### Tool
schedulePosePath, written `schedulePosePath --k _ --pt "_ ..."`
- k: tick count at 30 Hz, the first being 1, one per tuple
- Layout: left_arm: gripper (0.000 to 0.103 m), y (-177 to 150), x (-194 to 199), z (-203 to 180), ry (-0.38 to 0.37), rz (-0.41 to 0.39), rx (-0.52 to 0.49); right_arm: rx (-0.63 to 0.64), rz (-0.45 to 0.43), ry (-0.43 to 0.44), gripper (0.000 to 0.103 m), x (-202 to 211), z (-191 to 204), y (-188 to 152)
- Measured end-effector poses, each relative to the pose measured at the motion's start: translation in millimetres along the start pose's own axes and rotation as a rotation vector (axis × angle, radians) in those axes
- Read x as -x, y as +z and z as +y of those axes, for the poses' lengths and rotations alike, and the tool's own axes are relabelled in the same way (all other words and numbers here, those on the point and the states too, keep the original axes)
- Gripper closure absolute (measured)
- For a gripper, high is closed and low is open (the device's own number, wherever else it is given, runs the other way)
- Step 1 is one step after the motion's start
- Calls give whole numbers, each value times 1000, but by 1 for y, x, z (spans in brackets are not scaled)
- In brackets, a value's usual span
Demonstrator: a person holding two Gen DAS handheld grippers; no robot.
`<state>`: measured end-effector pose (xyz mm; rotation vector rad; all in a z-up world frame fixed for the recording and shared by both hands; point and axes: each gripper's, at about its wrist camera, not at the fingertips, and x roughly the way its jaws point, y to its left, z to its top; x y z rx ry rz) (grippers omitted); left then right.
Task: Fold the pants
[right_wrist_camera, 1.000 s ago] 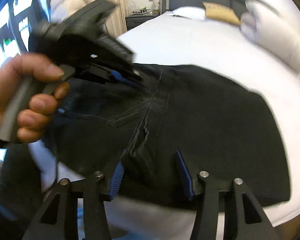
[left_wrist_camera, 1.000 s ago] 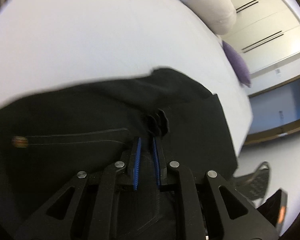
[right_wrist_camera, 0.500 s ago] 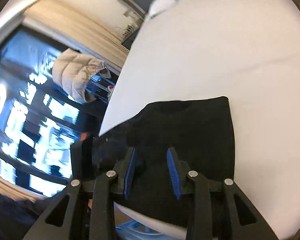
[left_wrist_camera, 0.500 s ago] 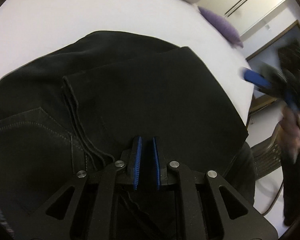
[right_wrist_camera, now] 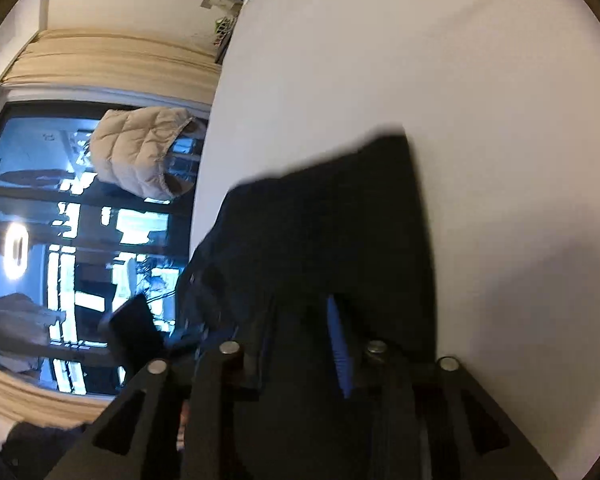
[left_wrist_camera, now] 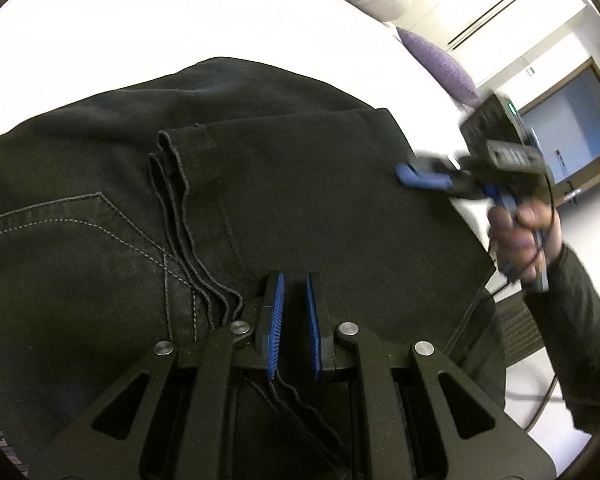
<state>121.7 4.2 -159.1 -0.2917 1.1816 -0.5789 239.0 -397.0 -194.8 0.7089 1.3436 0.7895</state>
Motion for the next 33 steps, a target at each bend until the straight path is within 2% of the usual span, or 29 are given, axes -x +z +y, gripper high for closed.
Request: schedulePosePath --k 7,12,14,15,16,18,19,20,21,22,23,24,26,27,28,29,32,33 --pt "92 -3 5 2 10 -11 1 21 -6 -12 62 33 4 -83" --pt "92 -11 1 -5 3 -28 10 -9 -40 9 62 34 -3 -112" --pt "92 -17 5 -1 2 -34 6 -10 -54 8 67 28 -4 -110" --pt "92 -19 6 0 1 -38 4 -3 -64 1 80 26 -10 -109" --pt "92 -20 7 1 -2 -45 6 -15 -73 -10 100 26 -15 -109" --pt "92 -22 12 4 0 -54 11 -79 -87 -34 103 28 -26 -110" --pt "92 -24 21 2 17 -63 14 -86 -97 -51 98 32 -22 -111" --pt "92 -27 30 0 25 -75 12 -64 -118 -83 87 37 -11 -112" --pt "92 -31 44 -3 27 -100 -1 -18 -156 -96 53 44 7 -114" --pt "91 -38 62 -7 23 -141 -23 21 -203 -55 23 50 25 -117" --pt "89 -45 76 -9 22 -170 -38 41 -250 -6 14 54 38 -119" --pt "82 -54 90 -8 27 -192 -38 61 -323 50 7 58 55 -120" --pt "51 -75 119 0 26 -229 -1 96 -370 97 8 56 71 -116" --pt "23 -91 139 8 24 -265 39 103 -370 113 14 51 78 -111" --pt "14 -102 153 14 26 -300 70 100 -359 126 20 42 83 -105" --pt "14 -114 167 21 23 -334 104 89 -341 139 22 30 87 -99" --pt "14 -156 206 58 -13 -414 296 61 -298 162 38 -4 93 -87" --pt "14 -175 220 78 -41 -458 403 48 -276 171 43 -17 95 -83"
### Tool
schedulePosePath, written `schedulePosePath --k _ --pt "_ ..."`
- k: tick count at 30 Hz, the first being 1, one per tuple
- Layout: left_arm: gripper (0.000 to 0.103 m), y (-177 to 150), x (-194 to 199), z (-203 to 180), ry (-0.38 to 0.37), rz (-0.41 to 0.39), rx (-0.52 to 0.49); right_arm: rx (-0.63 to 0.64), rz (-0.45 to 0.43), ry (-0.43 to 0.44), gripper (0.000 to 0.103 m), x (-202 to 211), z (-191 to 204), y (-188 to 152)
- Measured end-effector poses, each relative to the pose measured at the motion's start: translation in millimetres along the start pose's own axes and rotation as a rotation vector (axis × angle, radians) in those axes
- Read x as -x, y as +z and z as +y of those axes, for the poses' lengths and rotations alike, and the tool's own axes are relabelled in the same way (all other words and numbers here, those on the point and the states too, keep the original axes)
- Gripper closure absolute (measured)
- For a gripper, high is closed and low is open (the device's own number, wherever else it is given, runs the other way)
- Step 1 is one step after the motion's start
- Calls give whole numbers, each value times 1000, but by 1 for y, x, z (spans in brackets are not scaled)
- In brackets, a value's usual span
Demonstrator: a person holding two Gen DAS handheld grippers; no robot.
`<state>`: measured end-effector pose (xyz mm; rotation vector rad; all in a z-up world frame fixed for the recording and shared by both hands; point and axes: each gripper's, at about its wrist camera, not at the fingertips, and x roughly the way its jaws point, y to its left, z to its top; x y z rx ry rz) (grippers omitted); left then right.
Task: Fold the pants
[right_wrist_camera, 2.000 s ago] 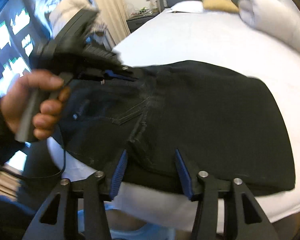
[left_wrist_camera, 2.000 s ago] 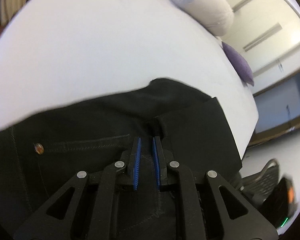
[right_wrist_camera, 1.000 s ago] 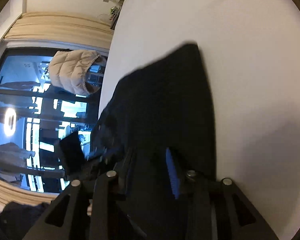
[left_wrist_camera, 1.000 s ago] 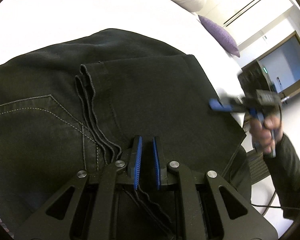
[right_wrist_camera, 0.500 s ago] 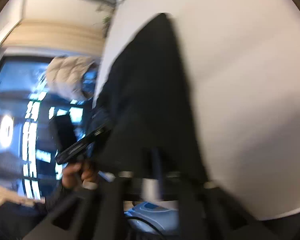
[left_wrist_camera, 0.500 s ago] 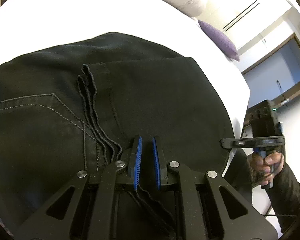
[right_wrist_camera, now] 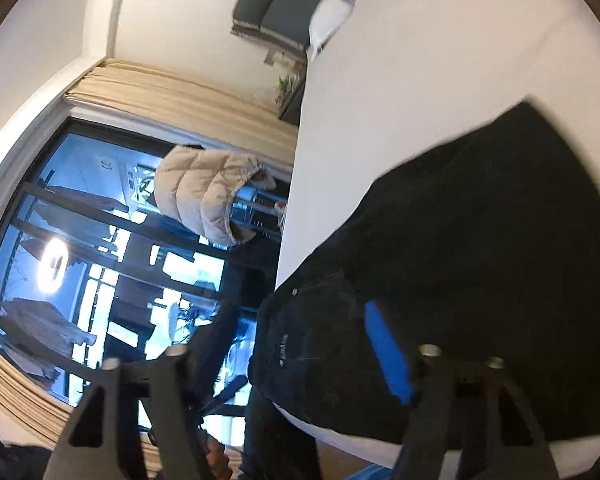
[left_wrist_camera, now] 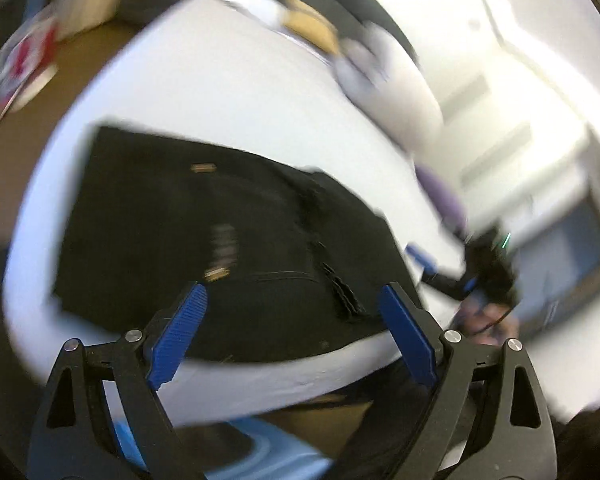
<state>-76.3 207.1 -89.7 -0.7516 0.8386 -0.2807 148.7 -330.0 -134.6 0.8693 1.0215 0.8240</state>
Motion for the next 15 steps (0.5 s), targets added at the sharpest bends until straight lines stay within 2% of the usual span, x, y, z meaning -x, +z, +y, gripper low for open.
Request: schedulePosePath --k 3,6,10,15 --pt "14 -11 28 43 -5 -54 195 -29 17 26 47 -31 -2 0" --pt "14 -18 34 76 -43 -64 344 -39 25 58 49 -47 2 -2" --pt "14 -21 22 96 -92 -67 434 -19 35 79 50 -57 14 0" --pt "14 -19 1 115 -143 -77 501 -11 34 82 50 -60 19 2"
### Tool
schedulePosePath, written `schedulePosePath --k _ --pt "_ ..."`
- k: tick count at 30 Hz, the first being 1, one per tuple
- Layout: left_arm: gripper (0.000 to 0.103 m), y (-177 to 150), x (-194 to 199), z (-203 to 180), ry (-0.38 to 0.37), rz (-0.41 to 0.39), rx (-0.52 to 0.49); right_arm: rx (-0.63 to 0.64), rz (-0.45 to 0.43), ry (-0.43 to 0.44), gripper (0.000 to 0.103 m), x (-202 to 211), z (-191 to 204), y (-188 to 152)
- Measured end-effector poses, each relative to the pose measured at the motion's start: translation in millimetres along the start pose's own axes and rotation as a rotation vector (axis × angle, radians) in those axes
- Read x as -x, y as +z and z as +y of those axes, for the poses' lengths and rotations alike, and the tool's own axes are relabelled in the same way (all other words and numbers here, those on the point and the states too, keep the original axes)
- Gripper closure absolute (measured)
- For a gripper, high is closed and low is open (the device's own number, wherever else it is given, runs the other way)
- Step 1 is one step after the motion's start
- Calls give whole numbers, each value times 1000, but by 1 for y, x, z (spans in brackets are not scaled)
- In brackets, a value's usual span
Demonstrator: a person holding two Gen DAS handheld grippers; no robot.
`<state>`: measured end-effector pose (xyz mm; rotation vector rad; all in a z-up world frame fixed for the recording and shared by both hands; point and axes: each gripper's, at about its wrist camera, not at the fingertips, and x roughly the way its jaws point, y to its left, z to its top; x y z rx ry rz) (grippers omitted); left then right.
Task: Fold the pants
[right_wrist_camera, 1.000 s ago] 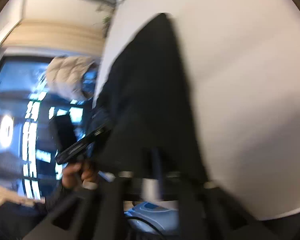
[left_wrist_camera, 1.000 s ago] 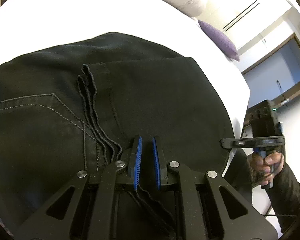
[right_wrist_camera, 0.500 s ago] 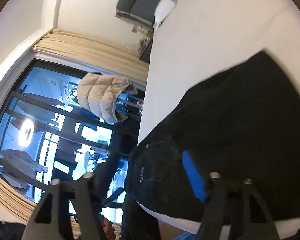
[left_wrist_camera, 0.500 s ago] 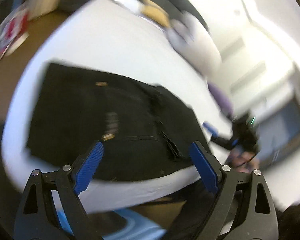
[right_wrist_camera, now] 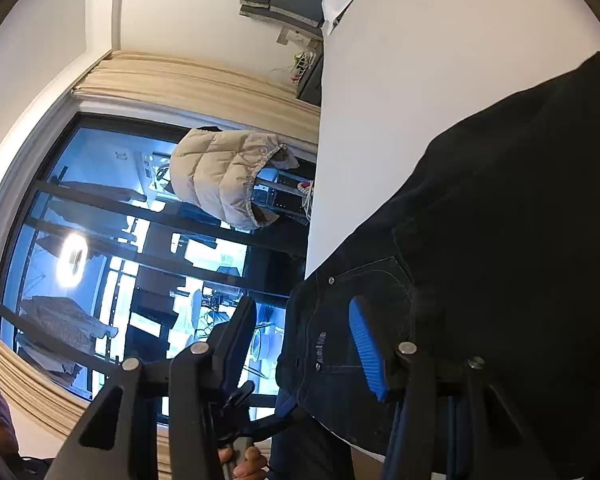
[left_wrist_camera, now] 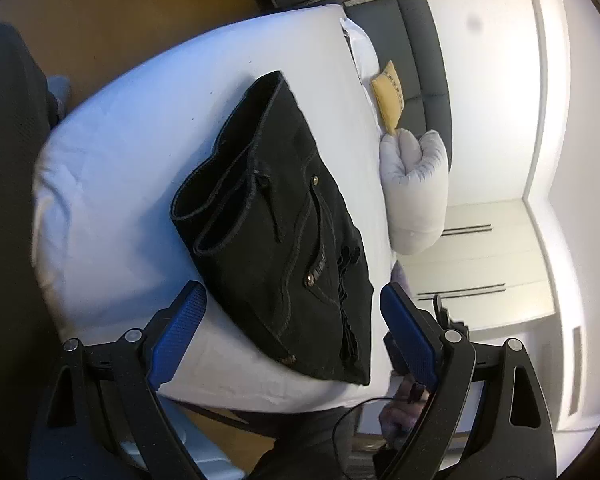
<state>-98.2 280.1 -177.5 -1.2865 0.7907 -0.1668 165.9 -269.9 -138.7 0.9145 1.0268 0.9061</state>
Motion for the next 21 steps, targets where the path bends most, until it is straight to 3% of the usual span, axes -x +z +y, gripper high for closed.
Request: schedulePosePath --k 3,11,16,18,21 --pt "14 2 -5 14 -44 -16 69 -16 -6 -1 50 1 -5 0" --pt "15 5 -14 17 -76 -34 103 -22 2 10 52 -4 -8 -2" --pt "44 13 -19 10 -90 -37 125 -8 29 -18 52 -5 -7 7" --pt "51 14 -24 0 -64 -36 90 -4 63 -45 52 -9 -7 13" --pt "72 14 -29 -14 -25 -33 21 18 153 -110 52 -26 -7 22"
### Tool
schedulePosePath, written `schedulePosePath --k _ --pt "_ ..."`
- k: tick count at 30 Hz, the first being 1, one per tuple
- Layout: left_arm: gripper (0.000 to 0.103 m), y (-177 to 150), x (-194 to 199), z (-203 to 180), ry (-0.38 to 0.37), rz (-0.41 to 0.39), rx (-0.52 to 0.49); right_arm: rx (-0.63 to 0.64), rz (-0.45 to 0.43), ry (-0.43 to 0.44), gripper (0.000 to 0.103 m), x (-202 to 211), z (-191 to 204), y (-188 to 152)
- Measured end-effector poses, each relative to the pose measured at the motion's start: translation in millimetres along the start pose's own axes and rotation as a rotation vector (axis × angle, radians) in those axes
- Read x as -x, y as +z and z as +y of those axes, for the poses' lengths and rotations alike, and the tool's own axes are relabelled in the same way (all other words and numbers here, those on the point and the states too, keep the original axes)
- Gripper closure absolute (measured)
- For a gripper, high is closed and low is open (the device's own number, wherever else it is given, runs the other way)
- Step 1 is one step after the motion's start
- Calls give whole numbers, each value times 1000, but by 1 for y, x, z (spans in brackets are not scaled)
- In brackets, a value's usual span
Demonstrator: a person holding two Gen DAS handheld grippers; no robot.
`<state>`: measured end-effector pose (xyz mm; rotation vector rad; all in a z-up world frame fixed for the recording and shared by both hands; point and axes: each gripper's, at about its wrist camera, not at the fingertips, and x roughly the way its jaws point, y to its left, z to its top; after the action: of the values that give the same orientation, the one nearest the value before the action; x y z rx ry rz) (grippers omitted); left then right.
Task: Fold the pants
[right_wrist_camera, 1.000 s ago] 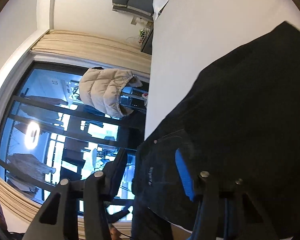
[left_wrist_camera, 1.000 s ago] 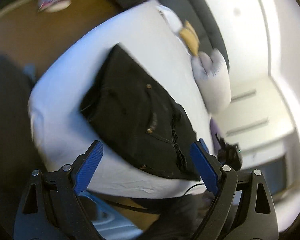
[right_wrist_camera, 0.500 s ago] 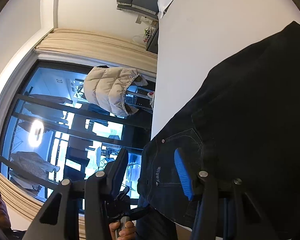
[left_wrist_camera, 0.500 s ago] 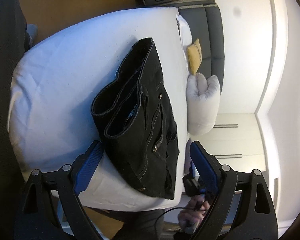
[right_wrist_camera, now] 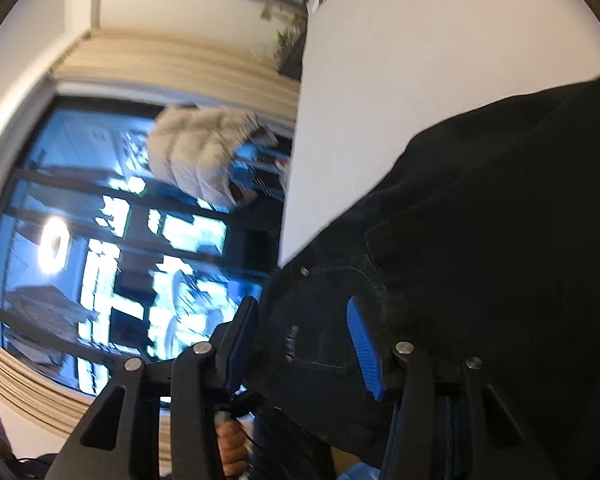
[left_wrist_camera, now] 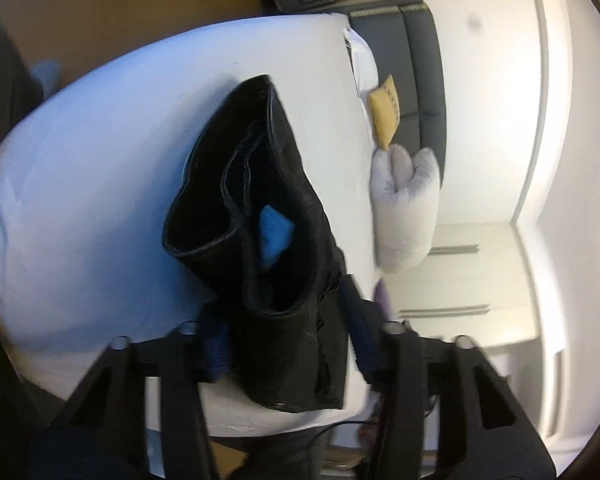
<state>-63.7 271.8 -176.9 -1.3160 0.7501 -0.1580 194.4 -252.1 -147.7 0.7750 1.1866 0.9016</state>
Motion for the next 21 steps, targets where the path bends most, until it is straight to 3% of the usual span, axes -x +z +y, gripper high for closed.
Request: schedulePosePath --k 8,10,12,19,20,21 --pt "87 -1 -10 -28 69 2 -122 -25 194 -166 54 -63 -22 13" --pt "90 -1 -12 -33 83 4 -141 -51 206 -204 83 -72 -34 14" --pt "92 -2 -15 -42 98 6 -178 -92 196 -217 103 -74 -47 15" --pt "93 -13 -35 -99 124 30 -367 -96 144 -176 103 -65 -53 4" --pt "93 -15 -38 -106 124 33 -388 -91 138 -171 101 -64 -53 4" --pt "93 -18 -42 -116 125 39 -421 -79 132 -167 86 -61 -49 4"
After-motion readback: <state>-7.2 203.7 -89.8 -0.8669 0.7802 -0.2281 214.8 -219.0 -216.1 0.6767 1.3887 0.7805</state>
